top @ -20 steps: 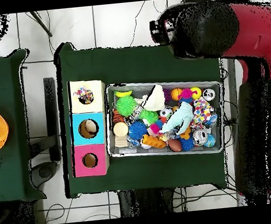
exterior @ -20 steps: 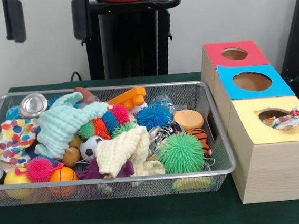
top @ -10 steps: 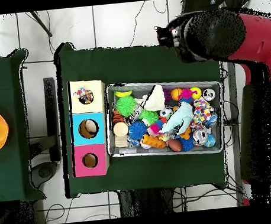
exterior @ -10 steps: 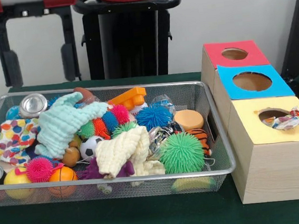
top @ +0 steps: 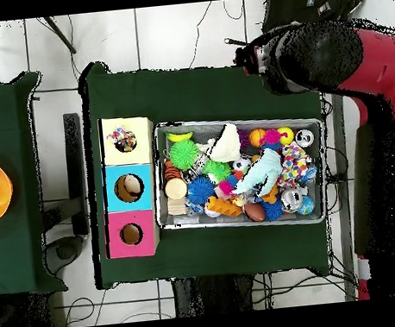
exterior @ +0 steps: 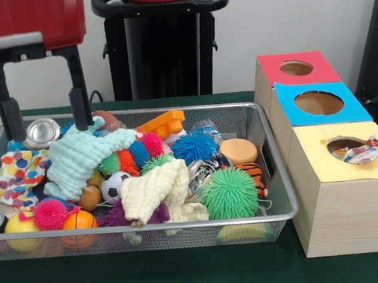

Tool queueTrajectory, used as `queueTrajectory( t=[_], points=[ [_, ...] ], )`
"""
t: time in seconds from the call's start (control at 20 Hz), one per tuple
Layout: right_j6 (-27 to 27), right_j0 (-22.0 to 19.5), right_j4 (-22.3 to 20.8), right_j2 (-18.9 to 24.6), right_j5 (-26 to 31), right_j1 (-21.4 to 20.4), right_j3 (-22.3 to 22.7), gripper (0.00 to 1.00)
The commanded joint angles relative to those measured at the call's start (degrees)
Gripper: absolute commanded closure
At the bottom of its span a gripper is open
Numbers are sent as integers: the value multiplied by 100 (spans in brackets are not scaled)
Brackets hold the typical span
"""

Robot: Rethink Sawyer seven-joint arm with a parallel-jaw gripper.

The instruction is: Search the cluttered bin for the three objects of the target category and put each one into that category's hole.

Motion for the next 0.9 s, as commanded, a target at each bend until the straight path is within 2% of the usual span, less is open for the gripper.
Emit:
queueTrajectory(
  t=[0.05, 0.2, 0.9],
  points=[
    [-792, -223, 177, 466, 106, 476, 449, 0],
    [-869, -302, 246, 574, 50, 633, 453, 0],
    [-991, -532, 119, 615, 251, 554, 444, 0]
  ],
)
